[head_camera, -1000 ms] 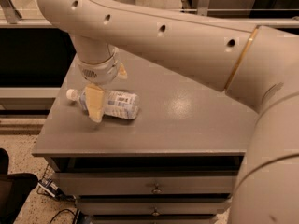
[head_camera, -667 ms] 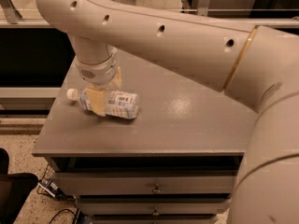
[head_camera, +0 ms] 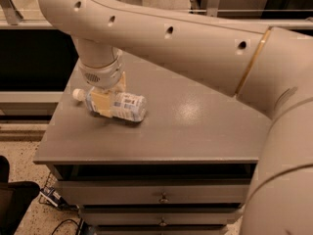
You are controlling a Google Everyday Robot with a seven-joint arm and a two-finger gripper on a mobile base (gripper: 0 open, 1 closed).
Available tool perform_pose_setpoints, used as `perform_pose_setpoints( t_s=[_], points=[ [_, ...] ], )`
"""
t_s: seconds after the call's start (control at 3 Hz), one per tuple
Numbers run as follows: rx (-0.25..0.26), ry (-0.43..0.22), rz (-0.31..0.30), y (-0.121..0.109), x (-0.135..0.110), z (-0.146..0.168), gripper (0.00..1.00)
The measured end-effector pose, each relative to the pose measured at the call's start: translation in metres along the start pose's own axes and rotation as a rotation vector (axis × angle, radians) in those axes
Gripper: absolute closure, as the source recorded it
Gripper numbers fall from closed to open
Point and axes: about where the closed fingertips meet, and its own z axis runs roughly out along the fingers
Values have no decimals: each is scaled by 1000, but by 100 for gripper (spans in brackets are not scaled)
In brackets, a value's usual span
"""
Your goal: Place blue plastic bottle upright
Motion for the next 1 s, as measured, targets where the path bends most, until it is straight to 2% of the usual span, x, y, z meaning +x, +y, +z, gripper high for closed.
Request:
perform_pose_setpoints(
  t_s=[0.33, 0.67, 1.0],
  points=[
    [2, -5, 0, -1, -1, 0, 100],
    [0, -2, 1, -3, -2, 1, 100],
    [-46, -105, -8, -9, 6, -11, 100]
  ],
)
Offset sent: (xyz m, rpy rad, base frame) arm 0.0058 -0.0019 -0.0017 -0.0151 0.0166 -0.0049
